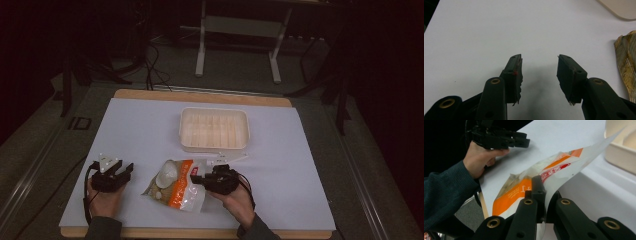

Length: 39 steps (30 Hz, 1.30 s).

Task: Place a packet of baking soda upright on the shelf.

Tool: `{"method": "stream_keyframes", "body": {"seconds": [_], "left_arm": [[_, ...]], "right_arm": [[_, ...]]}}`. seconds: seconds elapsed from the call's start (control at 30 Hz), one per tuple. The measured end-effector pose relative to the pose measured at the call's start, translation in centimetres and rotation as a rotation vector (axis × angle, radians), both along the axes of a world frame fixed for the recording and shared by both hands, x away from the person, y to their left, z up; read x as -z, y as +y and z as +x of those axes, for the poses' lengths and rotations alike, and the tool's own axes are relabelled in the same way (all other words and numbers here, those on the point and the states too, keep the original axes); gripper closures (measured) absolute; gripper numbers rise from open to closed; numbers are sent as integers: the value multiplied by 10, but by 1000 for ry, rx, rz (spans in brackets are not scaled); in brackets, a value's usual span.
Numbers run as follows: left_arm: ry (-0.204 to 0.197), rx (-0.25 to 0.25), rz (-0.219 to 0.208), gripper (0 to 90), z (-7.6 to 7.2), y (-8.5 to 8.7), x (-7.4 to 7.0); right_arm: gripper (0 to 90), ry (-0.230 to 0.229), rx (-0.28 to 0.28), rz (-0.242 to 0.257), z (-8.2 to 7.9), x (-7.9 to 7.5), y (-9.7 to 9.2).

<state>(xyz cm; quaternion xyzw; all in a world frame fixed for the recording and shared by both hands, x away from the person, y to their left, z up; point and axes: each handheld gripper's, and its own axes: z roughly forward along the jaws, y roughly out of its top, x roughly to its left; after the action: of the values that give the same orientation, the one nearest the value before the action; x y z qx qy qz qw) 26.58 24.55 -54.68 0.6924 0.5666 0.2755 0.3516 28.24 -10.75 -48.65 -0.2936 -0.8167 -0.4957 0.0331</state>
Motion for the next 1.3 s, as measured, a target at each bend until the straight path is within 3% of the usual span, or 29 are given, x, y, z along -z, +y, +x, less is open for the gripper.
{"method": "stream_keyframes", "body": {"seconds": [0.5, 1.0, 1.3], "left_arm": [[3, 3, -7, 547, 1, 0, 1], [11, 6, -3, 546, 2, -1, 1], [13, 4, -1, 538, 2, 0, 1]], "right_arm": [[900, -39, -33, -5, 9, -28, 20], [900, -72, -29, 6, 15, -43, 5], [900, -64, -24, 4, 16, -44, -6]]}}
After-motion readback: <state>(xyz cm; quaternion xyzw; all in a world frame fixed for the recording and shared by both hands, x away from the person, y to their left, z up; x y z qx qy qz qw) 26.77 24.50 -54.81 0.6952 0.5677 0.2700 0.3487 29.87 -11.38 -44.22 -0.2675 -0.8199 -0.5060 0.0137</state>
